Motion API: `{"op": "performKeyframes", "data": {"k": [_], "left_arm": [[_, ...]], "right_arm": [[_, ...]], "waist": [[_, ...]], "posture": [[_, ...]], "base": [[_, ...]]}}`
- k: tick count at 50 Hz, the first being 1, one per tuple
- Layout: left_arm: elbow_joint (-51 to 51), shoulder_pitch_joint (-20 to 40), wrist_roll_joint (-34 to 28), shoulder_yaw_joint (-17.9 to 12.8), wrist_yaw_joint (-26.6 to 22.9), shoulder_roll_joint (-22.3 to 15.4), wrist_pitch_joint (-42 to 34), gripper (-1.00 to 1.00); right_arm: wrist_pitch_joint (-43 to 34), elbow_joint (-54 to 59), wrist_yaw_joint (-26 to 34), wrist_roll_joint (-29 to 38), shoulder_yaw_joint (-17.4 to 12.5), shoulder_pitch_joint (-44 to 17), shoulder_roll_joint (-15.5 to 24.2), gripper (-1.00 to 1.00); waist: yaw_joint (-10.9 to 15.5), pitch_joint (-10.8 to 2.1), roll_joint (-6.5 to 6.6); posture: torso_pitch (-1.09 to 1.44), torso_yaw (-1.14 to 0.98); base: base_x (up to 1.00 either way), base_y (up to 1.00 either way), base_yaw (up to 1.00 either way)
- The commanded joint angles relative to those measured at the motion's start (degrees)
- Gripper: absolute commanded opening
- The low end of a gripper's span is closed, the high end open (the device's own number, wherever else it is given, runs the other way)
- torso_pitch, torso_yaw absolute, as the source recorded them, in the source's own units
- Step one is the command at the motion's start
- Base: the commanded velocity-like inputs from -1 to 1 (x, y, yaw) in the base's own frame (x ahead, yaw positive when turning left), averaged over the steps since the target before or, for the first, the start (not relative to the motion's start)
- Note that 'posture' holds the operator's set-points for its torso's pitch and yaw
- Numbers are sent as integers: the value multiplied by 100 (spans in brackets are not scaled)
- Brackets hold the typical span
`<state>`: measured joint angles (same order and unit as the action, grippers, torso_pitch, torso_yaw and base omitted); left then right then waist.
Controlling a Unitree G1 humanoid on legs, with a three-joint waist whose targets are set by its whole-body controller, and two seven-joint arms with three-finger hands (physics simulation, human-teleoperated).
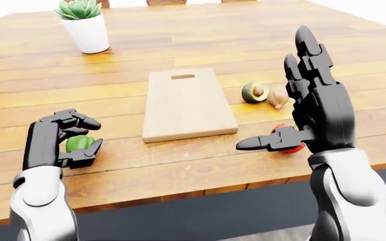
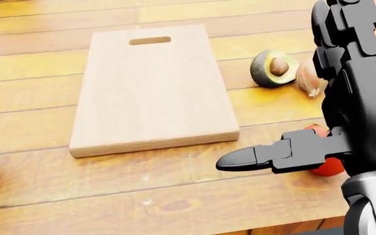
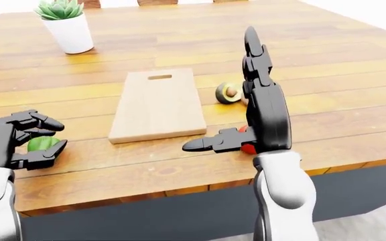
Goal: Place the avocado, onion, tomato and bell pepper on the cutting board.
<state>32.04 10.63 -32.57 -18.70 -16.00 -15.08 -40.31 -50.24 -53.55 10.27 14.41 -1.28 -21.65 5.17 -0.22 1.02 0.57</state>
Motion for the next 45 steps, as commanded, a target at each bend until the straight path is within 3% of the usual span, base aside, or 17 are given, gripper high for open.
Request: {"op": "performKeyframes", "data": {"k": [1, 2, 4, 12, 25, 34, 45], "left_arm": [[217, 122, -80, 10, -56, -70, 12, -58], [241, 147, -100, 30, -78, -70, -16, -60], [274, 207, -140, 45, -118, -87, -65, -84], [485, 578, -433, 247, -440, -220, -455, -80], [552, 1736, -1104, 781, -1122, -408, -1085, -82], [-767, 3571, -1104, 1272, -1182, -342, -930, -84], [-2603, 4945, -538, 1399, -705, -172, -105, -86]], "right_arm": [[144, -130, -20, 14, -7, -136, 22, 100], [128, -143, -13, 8, -17, -144, 25, 100], [104, -171, -4, 2, -28, -148, 32, 100], [204, -141, -22, -5, -24, -63, 22, 100], [292, -201, -21, -41, -62, 83, 6, 100], [430, -202, -73, -55, -61, 212, -17, 100], [445, -259, -135, -210, -225, 240, 30, 100]], "waist": [[2, -96, 15], [3, -96, 14], [4, -94, 8], [11, -78, -17], [23, -54, -46], [50, -40, -104], [47, -36, -145]], "posture": [[0, 0], [0, 0], [0, 0], [0, 0], [0, 0], [0, 0], [0, 0]], "base": [[0, 0, 0], [0, 0, 0], [0, 0, 0], [0, 0, 0], [0, 0, 0], [0, 0, 0], [0, 0, 0]]}}
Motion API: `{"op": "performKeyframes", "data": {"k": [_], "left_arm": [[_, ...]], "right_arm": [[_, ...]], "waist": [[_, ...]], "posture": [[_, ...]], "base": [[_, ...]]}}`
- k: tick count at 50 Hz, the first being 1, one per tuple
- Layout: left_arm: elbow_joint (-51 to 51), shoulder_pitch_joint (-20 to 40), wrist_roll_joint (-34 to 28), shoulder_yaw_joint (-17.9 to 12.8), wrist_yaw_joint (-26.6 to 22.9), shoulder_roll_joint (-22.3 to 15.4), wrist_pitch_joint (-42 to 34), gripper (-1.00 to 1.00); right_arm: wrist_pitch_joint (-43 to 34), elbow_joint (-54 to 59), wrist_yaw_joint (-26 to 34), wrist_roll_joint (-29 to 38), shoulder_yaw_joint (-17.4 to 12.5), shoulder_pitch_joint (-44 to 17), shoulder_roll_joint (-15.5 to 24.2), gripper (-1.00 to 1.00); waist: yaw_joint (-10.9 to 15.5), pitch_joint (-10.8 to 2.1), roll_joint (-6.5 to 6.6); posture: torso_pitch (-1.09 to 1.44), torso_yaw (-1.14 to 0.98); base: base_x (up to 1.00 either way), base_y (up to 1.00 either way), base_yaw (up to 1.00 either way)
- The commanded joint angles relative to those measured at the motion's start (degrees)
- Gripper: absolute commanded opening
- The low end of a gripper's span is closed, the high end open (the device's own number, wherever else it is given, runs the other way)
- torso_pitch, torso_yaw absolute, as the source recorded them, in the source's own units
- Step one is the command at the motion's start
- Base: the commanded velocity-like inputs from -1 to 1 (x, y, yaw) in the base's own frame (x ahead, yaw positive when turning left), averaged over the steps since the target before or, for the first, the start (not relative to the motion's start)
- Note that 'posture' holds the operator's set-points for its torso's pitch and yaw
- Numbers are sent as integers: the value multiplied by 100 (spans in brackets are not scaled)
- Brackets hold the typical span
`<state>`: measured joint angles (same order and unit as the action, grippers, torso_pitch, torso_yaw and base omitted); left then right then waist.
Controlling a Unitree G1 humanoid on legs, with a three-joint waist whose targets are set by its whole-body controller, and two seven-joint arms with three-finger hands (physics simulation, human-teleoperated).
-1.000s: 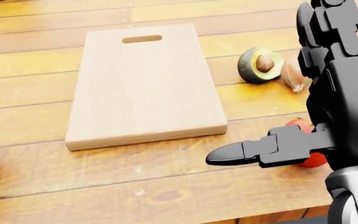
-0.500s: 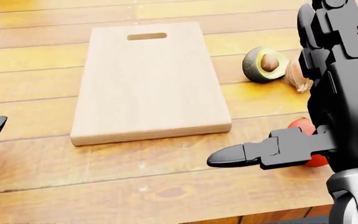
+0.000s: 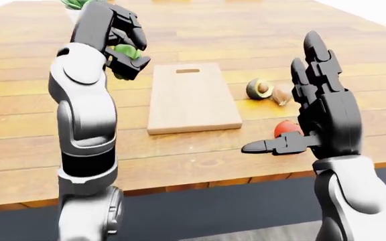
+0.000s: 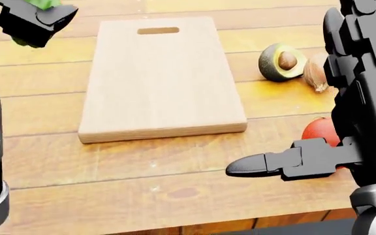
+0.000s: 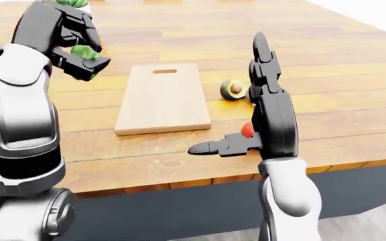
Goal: Place the avocado, onion, tomato and bell pepper on the cutting board.
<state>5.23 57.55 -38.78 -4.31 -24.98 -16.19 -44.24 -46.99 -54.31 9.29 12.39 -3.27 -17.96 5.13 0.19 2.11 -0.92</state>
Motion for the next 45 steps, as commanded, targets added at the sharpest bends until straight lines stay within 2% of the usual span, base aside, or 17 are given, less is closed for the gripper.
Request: {"op": "performKeyframes", "data": {"k": [1, 6, 10, 11, 16, 20, 28, 30, 31, 32, 33, 39, 42, 45], "left_arm": [[-182, 389, 171, -37, 258, -60, 395, -86], [-1524, 1021, 753, -38, 763, -21, 1097, -85], [-2977, 1681, 1084, 24, 1116, -10, 1844, -87], [-3483, 1893, 1216, 45, 1096, 13, 2081, -87], [-6027, 3036, 1586, 45, 1642, 88, 3459, -87], [-7097, 3342, 1702, 56, 1926, 246, 4135, -84], [-7709, 3232, 1992, -87, 2442, 508, 4656, -83], [-7769, 3184, 2069, -141, 2678, 558, 4723, -84], [-7791, 3187, 2114, -194, 2965, 561, 4809, -84], [-7820, 3180, 2108, -164, 2946, 569, 4824, -85], [-7839, 3156, 2172, -225, 3176, 594, 4905, -84], [-7939, 2939, 2300, -271, 3692, 656, 5063, -84], [-7977, 2824, 2314, -279, 3912, 649, 5085, -85], [-8012, 2727, 2347, -302, 3932, 674, 5093, -85]], "right_arm": [[83, -226, -28, -29, -57, -133, 50, 100], [9, -315, -51, -106, -150, -135, 119, 100], [12, -347, -71, -145, -177, -104, 141, 100], [10, -350, -78, -148, -174, -101, 147, 100], [-157, -558, -51, -192, -265, -98, 184, 100], [-95, -569, -34, -196, -305, -32, 168, 100], [-28, -569, 44, -154, -364, 15, 128, 100], [3, -569, 71, -131, -380, 58, 132, 100], [14, -569, 77, -142, -390, 64, 105, 100], [20, -569, 81, -127, -381, 69, 105, 100], [21, -569, 82, -112, -356, 68, 97, 100], [40, -569, 109, -87, -384, 74, 81, 100], [14, -569, 120, -87, -406, 36, 80, 100], [-11, -569, 151, -88, -443, -5, 94, 100]], "waist": [[8, -148, 2], [18, -148, -20], [21, -164, -36], [24, -169, -40], [41, -187, -73], [36, -187, -88], [-1, -202, -73], [-9, -205, -65], [-13, -206, -62], [-16, -207, -58], [-21, -208, -55], [-44, -203, -36], [-49, -208, -25], [-56, -215, -12]], "posture": [[0, 0], [0, 0], [0, 0], [0, 0], [0, 0], [0, 0], [0, 0], [0, 0], [0, 0], [0, 0], [0, 0], [0, 0], [0, 0], [0, 0]], "base": [[0, 0, 0], [0, 0, 0], [0, 0, 0], [0, 0, 0], [0, 0, 0], [0, 0, 0], [0, 0, 0], [0, 0, 0], [0, 0, 0], [0, 0, 0], [0, 0, 0], [0, 0, 0], [0, 0, 0], [0, 0, 0]]}}
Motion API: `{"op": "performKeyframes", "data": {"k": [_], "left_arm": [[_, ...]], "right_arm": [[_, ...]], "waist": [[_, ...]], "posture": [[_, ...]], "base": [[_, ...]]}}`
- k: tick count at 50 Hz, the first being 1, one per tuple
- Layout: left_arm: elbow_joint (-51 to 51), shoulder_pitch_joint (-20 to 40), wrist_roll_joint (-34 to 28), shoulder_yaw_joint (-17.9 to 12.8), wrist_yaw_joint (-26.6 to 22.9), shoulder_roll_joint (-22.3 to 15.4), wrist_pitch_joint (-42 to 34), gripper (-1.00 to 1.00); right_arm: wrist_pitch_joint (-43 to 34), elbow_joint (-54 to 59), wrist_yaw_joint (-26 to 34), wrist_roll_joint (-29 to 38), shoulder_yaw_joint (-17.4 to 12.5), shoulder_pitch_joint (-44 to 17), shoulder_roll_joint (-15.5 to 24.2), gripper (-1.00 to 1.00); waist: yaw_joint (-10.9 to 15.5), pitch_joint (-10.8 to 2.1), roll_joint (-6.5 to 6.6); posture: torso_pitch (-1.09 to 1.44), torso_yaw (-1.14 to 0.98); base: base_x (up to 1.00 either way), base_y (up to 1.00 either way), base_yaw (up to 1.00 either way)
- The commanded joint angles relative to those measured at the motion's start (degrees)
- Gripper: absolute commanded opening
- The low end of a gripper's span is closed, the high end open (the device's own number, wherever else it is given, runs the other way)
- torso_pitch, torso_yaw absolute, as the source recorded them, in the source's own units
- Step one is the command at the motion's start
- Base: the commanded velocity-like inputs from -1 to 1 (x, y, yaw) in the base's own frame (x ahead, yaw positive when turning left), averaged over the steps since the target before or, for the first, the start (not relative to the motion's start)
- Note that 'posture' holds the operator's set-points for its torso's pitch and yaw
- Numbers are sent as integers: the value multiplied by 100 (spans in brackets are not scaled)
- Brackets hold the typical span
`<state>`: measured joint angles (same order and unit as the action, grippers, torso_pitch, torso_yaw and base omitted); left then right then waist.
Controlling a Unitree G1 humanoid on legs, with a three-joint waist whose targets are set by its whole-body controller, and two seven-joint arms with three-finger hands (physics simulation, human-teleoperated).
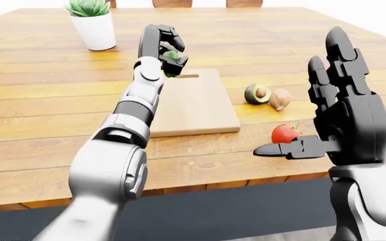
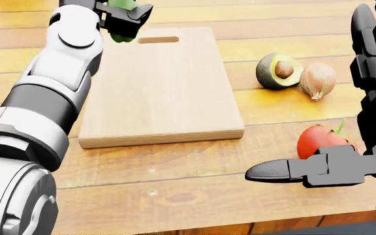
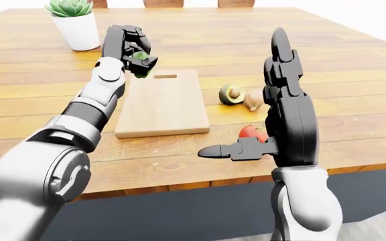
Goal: Place the avocado, onion, tomato and bell pepper on the cutting board.
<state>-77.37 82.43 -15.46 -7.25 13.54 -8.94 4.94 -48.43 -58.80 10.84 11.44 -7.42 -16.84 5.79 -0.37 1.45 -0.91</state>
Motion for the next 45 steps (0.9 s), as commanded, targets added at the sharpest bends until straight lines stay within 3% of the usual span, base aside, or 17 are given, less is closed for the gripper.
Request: {"op": "performKeyframes", "data": {"k": [1, 18, 21, 24, 28, 33, 41, 45], "left_arm": [[249, 224, 26, -15, 89, -52, 159, -86], [186, -114, 219, -76, 6, 107, 264, -86], [188, -138, 225, -74, -11, 118, 272, -65], [185, -191, 269, -104, -25, 151, 301, -65], [178, -201, 256, -86, -33, 153, 292, -49], [166, -232, 215, -72, 16, 157, 315, -9], [156, -288, 14, -2, 132, 150, 309, -2], [165, -280, -20, -20, 128, 129, 291, 44]], "right_arm": [[136, -120, 11, 4, -51, -120, 32, 100], [274, -120, 165, 179, -59, 2, -94, 100], [304, -120, 188, 218, -37, 30, -124, 100], [305, -120, 224, 254, -50, 18, -141, 100], [347, -120, 264, 296, -55, 62, -182, 100], [383, -120, 342, 317, -124, 71, -227, 100], [415, -120, 430, 372, -175, 66, -283, 100], [408, -120, 491, 422, -180, 37, -292, 100]], "waist": [[-2, -150, -9], [-8, -172, 16], [-7, -173, 18], [-8, -177, 21], [-3, -185, 23], [-6, -189, 25], [-5, -200, 30], [-9, -205, 35]], "posture": [[0, 0], [0, 0], [0, 0], [0, 0], [0, 0], [0, 0], [0, 0], [0, 0]], "base": [[0, 0, 0], [0, 0, 0], [0, 0, 0], [0, 0, 0], [0, 0, 0], [0, 0, 0], [0, 0, 0], [0, 0, 0]]}}
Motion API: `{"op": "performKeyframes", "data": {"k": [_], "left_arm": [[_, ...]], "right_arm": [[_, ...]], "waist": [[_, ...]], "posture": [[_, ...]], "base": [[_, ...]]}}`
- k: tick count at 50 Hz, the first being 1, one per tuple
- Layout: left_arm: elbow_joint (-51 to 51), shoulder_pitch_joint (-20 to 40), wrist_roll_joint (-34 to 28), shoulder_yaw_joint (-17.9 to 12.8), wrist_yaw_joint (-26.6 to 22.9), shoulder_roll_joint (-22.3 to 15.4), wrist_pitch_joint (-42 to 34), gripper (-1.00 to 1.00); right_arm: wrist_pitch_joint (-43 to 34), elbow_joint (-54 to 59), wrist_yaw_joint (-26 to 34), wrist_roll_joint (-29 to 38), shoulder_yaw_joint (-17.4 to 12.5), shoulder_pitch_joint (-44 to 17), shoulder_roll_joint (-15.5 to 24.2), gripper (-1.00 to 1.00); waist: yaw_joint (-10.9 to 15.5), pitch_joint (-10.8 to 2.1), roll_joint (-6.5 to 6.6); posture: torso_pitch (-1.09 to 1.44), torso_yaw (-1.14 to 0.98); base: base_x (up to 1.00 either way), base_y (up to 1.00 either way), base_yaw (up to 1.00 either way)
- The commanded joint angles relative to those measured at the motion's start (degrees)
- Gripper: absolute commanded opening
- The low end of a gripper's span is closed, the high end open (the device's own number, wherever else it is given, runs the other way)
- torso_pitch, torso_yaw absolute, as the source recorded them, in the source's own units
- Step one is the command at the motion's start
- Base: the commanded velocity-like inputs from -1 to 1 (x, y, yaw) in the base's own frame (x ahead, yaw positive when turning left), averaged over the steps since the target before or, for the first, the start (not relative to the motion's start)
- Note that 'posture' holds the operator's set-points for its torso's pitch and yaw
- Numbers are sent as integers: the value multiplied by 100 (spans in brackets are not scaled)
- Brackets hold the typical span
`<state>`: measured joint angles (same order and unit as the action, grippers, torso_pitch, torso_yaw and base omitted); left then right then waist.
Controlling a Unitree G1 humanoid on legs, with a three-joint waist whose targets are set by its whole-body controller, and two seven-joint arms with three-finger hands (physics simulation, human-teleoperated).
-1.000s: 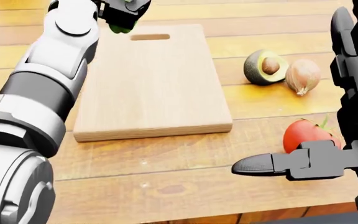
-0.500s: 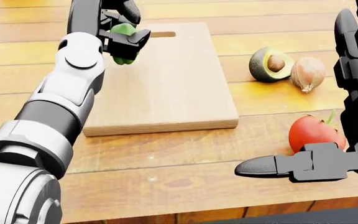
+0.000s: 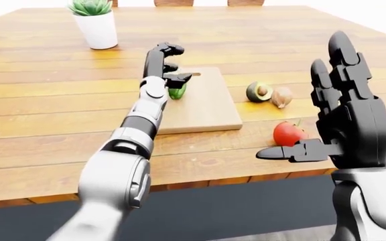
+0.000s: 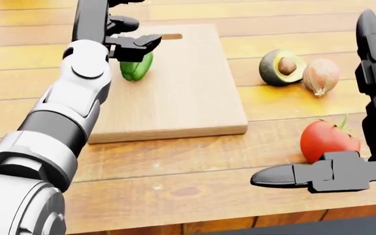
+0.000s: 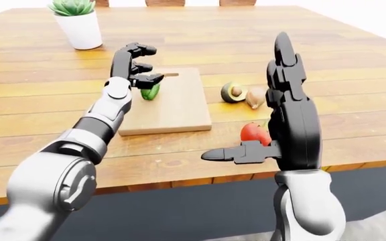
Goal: Place the avocado, onion, tomato and bell pepper on the cutting board.
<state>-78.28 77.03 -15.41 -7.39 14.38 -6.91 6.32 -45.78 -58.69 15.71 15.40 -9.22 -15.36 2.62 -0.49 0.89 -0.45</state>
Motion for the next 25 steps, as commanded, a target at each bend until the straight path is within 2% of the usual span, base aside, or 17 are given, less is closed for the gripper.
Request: {"op": "performKeyframes", "data": {"k": [1, 3, 9, 16, 20, 23, 25], "left_arm": [[262, 267, -24, -13, 54, -85, 153, 70], [272, 277, -22, -18, 55, -103, 153, 100], [341, 427, 4, -15, 54, -256, 90, 100], [758, 633, 26, 87, -45, -709, -143, 100], [1506, 585, 170, 113, -394, -930, -545, 100], [2630, 281, 98, 269, -749, -1046, -1336, 100], [3941, -23, 251, 173, -1095, -1085, -2203, 100]], "right_arm": [[123, -131, 13, 25, -16, -139, 10, 100], [116, -131, 28, 60, 6, -150, -1, 100], [69, -131, 50, 148, 59, -203, -15, 100], [3, -131, 99, 232, 97, -241, -23, 100], [-240, -131, 169, 451, 117, -353, 9, 100], [-387, -131, 151, 609, 252, -365, 20, 100], [-573, -131, 66, 744, 396, -385, 112, 100]], "waist": [[2, -149, -10], [-2, -148, -7], [-10, -144, 4], [-23, -127, 26], [-32, -111, 46], [-34, -91, 61], [-37, -84, 69]], "posture": [[0, 0], [0, 0], [0, 0], [0, 0], [0, 0], [0, 0], [0, 0]], "base": [[0, 0, 0], [0, 0, 0], [0, 0, 0], [0, 0, 0], [0, 0, 0], [0, 0, 0], [0, 0, 0]]}}
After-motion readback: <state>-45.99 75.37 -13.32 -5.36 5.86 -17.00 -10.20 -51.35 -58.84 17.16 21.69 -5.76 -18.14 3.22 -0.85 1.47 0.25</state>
